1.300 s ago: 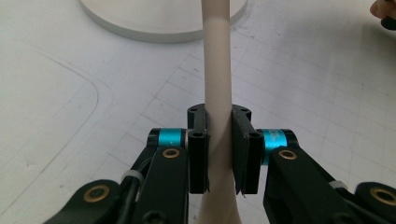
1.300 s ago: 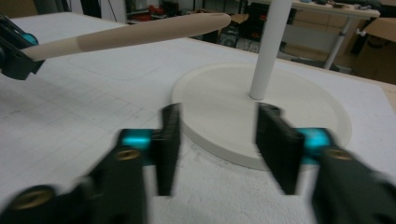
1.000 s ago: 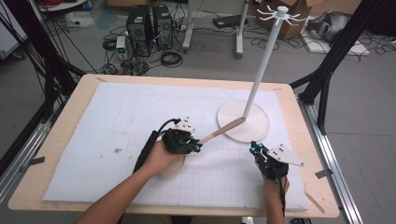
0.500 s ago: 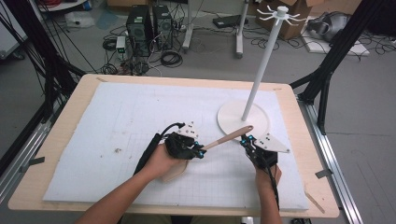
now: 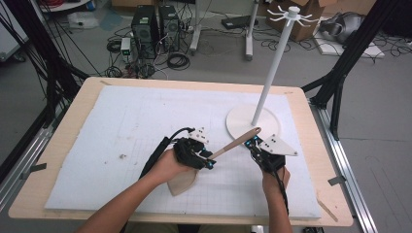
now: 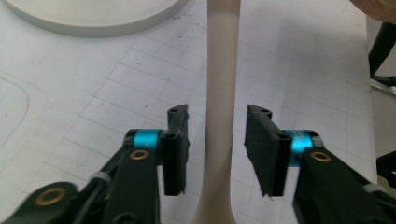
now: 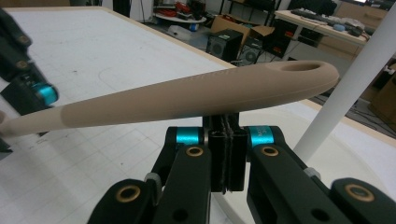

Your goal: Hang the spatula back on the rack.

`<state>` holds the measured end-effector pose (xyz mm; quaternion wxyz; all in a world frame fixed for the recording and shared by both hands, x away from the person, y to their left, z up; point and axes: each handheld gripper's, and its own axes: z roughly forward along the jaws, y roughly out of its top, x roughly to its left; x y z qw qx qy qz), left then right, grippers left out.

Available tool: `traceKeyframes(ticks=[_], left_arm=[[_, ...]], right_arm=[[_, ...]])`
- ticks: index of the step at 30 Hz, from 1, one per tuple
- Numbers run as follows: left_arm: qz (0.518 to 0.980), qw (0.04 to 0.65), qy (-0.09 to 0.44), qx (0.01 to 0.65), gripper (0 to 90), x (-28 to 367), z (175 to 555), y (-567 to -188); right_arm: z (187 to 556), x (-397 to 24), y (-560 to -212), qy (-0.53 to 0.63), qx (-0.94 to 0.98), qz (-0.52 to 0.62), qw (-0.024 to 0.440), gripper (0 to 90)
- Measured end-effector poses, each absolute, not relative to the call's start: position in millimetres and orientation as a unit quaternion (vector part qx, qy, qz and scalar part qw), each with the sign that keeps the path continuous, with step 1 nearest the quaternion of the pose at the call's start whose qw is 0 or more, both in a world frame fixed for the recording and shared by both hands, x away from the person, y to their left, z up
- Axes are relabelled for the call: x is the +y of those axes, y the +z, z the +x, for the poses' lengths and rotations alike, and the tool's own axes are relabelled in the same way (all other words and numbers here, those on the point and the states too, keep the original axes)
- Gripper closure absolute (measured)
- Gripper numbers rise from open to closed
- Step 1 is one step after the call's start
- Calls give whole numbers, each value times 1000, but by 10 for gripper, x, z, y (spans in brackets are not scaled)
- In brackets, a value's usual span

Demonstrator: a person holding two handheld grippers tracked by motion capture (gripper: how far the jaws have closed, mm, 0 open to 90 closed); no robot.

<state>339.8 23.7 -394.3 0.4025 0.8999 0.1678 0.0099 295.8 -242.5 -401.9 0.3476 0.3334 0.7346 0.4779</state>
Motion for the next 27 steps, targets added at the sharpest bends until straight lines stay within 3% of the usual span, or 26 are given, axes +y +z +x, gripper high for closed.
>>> traceKeyframes(ticks=[14,17,23,27], left_arm=[[909,380,13,171,620,187,3456,-3975],[909,380,13,171,603,185,3462,-3976],[909,379,10,172,474,162,3460,-3989],[912,376,10,162,567,137,3443,-3997]], right_arm=[[2959,-2427,-4015,482,735,332,344,900],[2958,-2426,-4011,482,735,331,344,900],[2962,-2418,-3987,482,735,327,348,900],[2964,-2410,-3976,483,734,327,348,900]])
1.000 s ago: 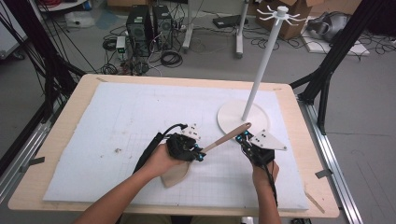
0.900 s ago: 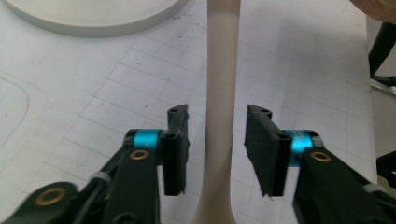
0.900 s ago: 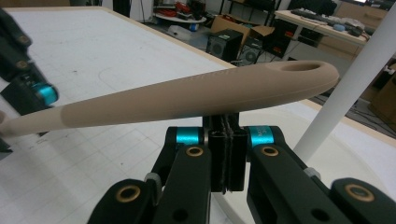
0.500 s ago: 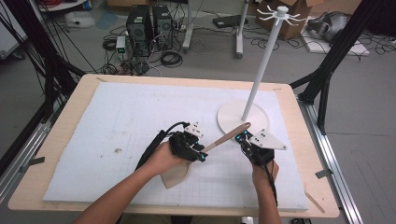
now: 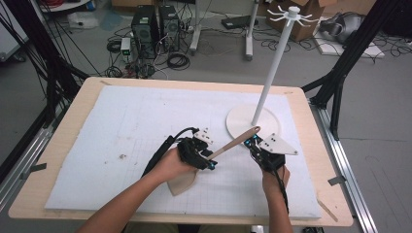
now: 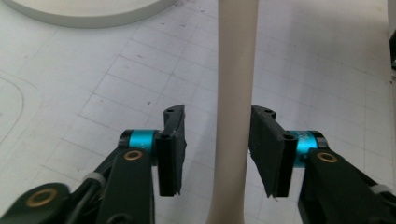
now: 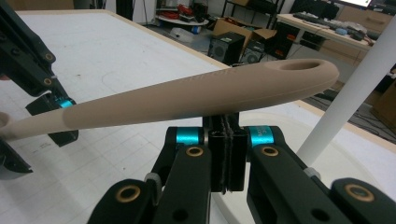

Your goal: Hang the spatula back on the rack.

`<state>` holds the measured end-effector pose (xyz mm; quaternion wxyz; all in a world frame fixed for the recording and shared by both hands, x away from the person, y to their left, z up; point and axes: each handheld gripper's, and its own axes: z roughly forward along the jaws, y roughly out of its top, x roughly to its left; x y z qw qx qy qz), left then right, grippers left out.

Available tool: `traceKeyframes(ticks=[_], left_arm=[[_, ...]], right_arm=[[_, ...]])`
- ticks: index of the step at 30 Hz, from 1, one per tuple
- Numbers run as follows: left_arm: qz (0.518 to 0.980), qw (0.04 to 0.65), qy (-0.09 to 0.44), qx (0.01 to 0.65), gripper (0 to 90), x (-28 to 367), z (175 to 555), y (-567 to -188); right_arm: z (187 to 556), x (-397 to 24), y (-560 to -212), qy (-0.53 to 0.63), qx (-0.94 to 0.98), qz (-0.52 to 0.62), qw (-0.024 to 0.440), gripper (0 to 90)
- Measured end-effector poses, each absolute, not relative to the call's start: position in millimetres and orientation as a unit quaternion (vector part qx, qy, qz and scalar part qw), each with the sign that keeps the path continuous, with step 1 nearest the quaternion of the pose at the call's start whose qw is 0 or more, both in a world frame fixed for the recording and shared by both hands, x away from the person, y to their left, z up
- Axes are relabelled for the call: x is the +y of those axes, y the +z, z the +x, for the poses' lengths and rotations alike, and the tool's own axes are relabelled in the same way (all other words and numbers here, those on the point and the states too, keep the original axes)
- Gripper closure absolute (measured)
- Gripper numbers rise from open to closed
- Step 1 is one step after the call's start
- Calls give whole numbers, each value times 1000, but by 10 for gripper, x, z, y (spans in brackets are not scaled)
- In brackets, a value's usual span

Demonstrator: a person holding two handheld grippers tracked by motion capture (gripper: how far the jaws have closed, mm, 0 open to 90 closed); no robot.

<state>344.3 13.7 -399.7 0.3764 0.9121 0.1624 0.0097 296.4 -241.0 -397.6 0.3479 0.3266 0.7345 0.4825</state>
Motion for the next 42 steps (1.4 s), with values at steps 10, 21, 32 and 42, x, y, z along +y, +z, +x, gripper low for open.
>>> traceKeyframes(ticks=[10,21,32,42], left_arm=[[915,375,8,150,737,115,3433,-3987],[913,379,27,148,782,125,3396,-3942],[884,430,63,174,782,324,3396,-3776],[824,523,99,193,782,558,3384,-3572]], right_arm=[[2964,-2409,-3977,480,736,327,347,900],[2960,-2391,-3938,486,733,322,350,900],[2861,-2521,-3924,521,692,348,358,499],[2741,-2679,-4020,523,694,373,325,335]])
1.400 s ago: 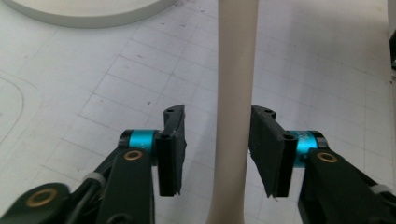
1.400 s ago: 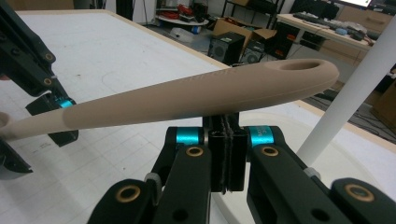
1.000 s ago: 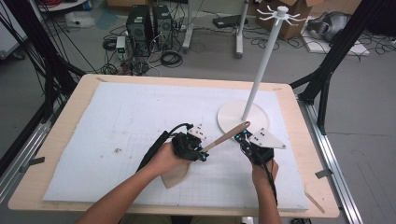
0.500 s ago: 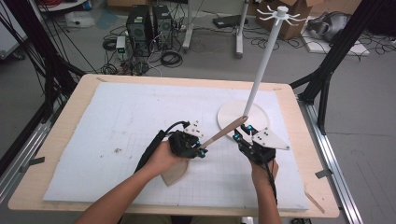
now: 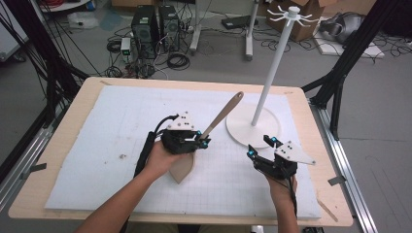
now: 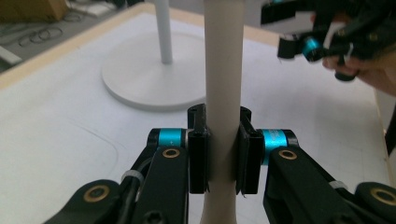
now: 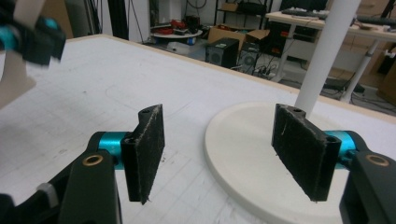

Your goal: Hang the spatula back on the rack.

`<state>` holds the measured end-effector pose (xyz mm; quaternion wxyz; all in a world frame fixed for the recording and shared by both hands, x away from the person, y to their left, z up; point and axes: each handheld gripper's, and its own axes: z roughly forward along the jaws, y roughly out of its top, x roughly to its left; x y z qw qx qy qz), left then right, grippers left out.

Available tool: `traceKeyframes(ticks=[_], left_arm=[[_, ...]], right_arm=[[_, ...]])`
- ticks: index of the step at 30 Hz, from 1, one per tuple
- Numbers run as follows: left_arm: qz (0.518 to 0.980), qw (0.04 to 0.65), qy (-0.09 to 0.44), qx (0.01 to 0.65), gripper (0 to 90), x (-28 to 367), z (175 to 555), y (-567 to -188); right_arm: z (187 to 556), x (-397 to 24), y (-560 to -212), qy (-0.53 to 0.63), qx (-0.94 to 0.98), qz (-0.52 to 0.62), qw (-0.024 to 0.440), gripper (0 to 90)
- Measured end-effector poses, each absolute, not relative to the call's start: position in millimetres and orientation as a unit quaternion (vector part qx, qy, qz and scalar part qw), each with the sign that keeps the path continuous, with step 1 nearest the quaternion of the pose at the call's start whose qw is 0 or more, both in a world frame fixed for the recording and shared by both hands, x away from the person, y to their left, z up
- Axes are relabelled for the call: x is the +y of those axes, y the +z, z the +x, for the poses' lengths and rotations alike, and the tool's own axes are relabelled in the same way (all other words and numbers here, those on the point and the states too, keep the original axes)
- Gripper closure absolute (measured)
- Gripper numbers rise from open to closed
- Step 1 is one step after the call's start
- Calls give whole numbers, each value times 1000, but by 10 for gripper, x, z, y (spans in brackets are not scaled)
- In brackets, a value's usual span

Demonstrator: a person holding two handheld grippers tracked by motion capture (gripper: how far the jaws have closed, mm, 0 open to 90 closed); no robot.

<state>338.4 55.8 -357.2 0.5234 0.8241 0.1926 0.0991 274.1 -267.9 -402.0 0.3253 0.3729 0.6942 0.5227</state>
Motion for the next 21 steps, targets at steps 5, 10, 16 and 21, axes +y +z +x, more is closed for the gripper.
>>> traceKeyframes(ticks=[5,10,16,21], left_arm=[[788,569,122,201,782,650,3384,-3445],[772,586,134,206,782,694,3443,-3314],[755,603,140,219,782,681,3554,-3209],[748,611,144,214,782,598,3650,-3086]], right_arm=[[2664,-2759,-4070,527,692,378,315,314],[2649,-2798,-4106,530,691,383,309,289],[2647,-2808,-4139,524,693,386,309,286],[2648,-2824,-4172,523,694,390,306,280]])
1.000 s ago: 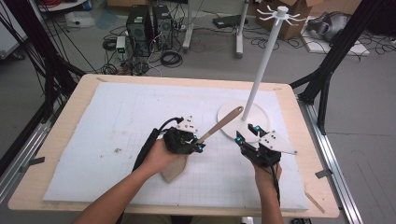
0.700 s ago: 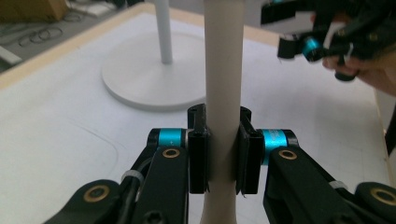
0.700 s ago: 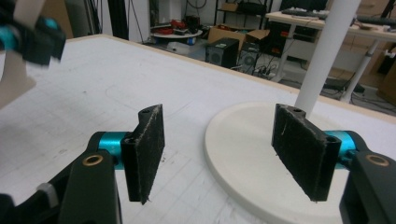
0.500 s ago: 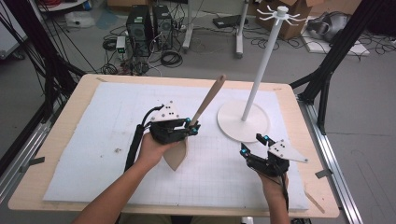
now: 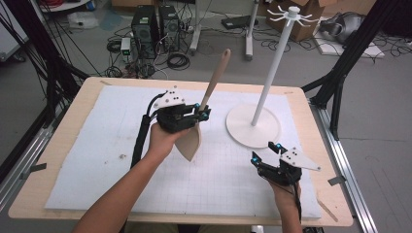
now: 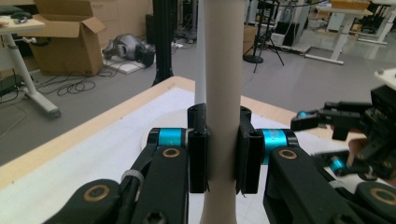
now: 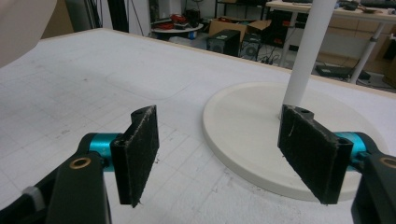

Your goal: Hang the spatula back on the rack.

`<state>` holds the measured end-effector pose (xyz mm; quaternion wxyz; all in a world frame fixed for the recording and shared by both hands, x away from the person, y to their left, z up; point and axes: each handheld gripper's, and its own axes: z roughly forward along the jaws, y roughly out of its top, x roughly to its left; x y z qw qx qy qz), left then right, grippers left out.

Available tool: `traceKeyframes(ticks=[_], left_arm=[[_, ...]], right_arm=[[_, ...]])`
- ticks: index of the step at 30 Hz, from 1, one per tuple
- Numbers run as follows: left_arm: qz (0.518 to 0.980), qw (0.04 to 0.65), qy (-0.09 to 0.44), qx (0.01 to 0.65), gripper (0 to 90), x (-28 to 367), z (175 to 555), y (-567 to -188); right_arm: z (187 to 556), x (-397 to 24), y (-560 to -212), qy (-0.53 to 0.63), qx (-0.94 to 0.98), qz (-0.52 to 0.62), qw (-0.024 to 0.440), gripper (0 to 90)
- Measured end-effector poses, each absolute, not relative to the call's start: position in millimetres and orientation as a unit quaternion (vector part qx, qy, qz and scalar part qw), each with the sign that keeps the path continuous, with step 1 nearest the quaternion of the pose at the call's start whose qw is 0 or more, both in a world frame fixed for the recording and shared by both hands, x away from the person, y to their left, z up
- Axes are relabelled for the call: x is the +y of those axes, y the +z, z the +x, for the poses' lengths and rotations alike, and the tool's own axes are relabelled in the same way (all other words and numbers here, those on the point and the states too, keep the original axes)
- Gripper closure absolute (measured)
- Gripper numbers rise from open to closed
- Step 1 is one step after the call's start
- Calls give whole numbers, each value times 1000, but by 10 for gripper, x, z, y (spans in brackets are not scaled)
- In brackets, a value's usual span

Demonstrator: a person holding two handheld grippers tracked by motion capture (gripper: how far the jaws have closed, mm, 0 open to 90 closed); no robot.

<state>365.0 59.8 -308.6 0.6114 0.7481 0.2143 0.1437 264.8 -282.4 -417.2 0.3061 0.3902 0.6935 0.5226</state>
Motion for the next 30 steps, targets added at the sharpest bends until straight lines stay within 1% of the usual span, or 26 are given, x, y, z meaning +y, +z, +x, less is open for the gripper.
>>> traceKeyframes(ticks=[7,15,19,22,30], left_arm=[[745,618,150,201,782,413,3805,-2833],[748,621,135,193,782,208,4002,-2612],[755,615,135,184,782,74,4039,-2545],[754,614,136,189,782,-24,4062,-2521],[762,605,131,188,782,-167,4175,-2482]], right_arm=[[2646,-2831,-4159,525,689,389,312,261],[2632,-2846,-4163,525,691,389,310,258],[2644,-2859,-4160,525,691,387,311,258],[2647,-2864,-4155,525,691,388,309,258],[2650,-2870,-4161,527,692,387,306,258]])
